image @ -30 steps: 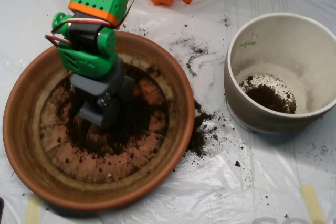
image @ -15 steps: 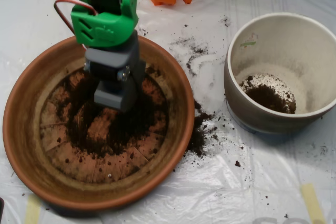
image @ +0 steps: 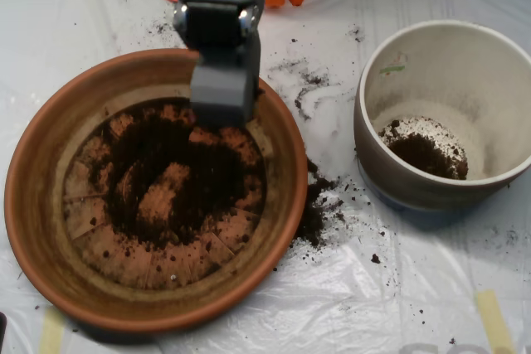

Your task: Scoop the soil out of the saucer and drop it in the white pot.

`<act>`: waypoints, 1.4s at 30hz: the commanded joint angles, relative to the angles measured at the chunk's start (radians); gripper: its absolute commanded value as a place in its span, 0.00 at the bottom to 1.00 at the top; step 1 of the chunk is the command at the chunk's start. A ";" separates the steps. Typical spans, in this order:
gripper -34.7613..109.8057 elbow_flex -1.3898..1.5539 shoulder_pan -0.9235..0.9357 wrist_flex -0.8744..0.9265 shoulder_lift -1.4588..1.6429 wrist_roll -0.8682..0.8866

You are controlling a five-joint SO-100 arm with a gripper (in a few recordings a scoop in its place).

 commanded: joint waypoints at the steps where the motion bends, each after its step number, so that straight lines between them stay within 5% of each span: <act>1: 0.24 -0.091 -0.067 0.017 0.137 -0.026; 24: 0.24 -0.156 -0.561 0.043 0.066 -0.095; 35: 0.24 -0.160 -0.634 -0.031 -0.055 -0.130; 42: 0.46 -0.158 -0.643 -0.046 -0.094 -0.126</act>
